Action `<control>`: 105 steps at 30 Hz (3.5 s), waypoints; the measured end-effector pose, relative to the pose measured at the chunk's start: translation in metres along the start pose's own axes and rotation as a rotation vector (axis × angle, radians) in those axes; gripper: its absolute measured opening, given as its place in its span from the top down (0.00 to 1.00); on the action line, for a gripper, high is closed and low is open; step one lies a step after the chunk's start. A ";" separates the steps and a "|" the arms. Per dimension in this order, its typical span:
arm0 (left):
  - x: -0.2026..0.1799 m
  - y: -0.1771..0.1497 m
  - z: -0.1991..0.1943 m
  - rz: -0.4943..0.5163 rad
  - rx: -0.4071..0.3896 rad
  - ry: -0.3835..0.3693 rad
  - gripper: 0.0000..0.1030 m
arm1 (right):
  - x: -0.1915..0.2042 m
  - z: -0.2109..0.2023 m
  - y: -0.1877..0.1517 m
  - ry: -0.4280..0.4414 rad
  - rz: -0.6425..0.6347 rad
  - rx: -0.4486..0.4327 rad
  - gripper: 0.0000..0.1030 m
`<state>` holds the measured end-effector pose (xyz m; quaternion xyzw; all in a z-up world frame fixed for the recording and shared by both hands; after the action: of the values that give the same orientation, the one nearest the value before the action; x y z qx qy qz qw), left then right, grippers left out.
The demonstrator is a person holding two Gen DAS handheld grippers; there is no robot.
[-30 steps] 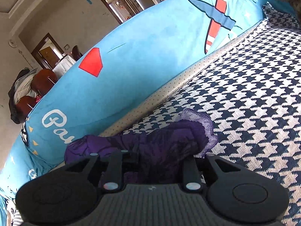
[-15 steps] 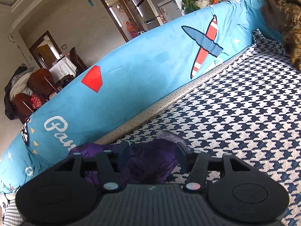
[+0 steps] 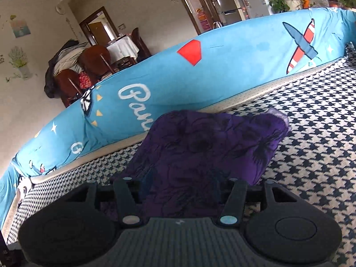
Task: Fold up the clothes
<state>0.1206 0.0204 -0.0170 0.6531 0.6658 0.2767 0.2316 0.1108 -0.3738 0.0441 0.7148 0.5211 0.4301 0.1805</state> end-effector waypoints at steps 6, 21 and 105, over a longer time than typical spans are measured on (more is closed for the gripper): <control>0.011 0.000 -0.013 -0.017 -0.016 -0.071 0.00 | 0.052 0.001 -0.048 0.097 -0.126 0.087 0.48; -0.007 -0.037 -0.023 0.166 0.019 -0.183 0.32 | 0.131 0.038 -0.106 0.238 -0.296 0.222 0.53; 0.020 -0.058 -0.053 -0.026 -0.019 -0.139 0.36 | 0.152 -0.075 -0.229 0.305 -0.640 0.288 0.62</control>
<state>0.0408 0.0369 -0.0159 0.6598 0.6539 0.2337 0.2871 -0.0709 -0.1619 -0.0105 0.4617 0.7940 0.3758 0.1234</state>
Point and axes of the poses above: each gripper's, at about its wrist camera, not at the fingertips, and z roughly the way its jaws point, x to its left, y to its top, the point moved 6 cm from there along z, roughly the way its jaws point, and after that the axes turned 2 degrees about z, right-handed, at the moved point
